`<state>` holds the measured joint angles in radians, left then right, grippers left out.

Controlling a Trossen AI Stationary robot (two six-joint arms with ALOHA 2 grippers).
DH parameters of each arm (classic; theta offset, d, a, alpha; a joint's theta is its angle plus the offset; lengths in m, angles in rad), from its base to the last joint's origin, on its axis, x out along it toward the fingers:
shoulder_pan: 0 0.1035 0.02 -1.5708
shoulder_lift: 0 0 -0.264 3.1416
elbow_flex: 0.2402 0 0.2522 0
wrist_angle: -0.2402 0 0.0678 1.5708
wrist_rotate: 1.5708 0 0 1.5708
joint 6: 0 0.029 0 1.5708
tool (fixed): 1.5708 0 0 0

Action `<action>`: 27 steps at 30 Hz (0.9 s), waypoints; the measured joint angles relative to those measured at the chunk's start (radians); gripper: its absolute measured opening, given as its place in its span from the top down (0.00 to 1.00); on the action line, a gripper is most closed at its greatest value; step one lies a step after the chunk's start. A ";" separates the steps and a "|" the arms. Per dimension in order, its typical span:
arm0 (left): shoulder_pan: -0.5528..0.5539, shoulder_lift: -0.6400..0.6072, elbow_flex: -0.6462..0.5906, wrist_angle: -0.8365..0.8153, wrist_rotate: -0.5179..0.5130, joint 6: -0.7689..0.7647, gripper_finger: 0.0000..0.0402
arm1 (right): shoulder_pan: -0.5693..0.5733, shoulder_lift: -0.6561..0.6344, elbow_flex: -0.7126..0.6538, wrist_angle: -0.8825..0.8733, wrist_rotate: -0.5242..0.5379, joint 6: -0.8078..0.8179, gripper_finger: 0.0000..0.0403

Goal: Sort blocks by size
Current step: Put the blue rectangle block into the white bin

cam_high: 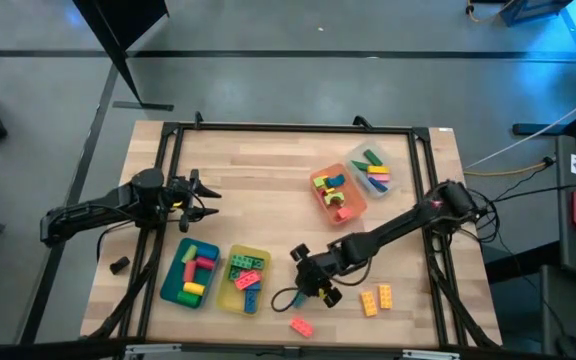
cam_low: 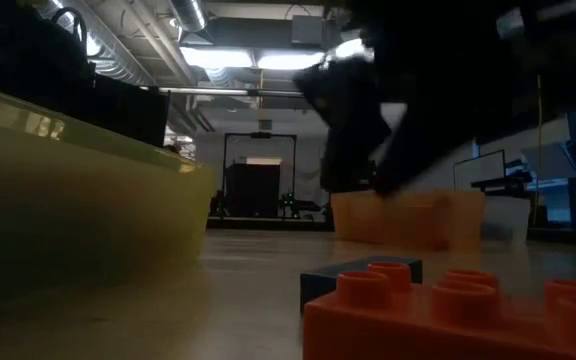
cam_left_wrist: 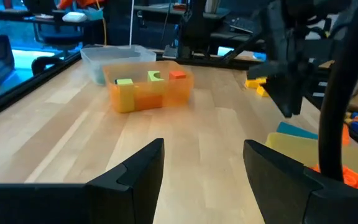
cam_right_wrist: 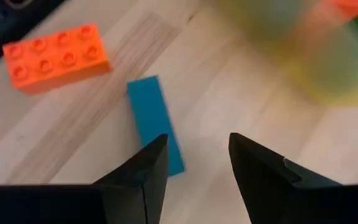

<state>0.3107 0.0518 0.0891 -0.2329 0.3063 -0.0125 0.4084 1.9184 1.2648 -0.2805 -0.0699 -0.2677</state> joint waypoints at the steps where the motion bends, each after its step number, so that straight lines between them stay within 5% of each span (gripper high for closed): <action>1: 0.000 0.003 0.000 -0.001 -0.001 0.005 0.49 | 0.000 0.016 0.000 0.004 -0.010 0.000 0.58; 20: 0.000 0.005 0.000 -0.001 -0.004 0.014 0.49 | 0.018 0.117 0.002 0.002 -0.057 0.015 0.58; 27: 0.000 0.005 0.000 -0.001 -0.004 0.013 0.49 | 0.017 0.108 0.053 -0.099 -0.018 0.061 0.75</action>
<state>0.3110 0.0570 0.0891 -0.2343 0.3019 0.0006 0.4251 2.0262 1.3173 -0.3792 -0.0874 -0.2065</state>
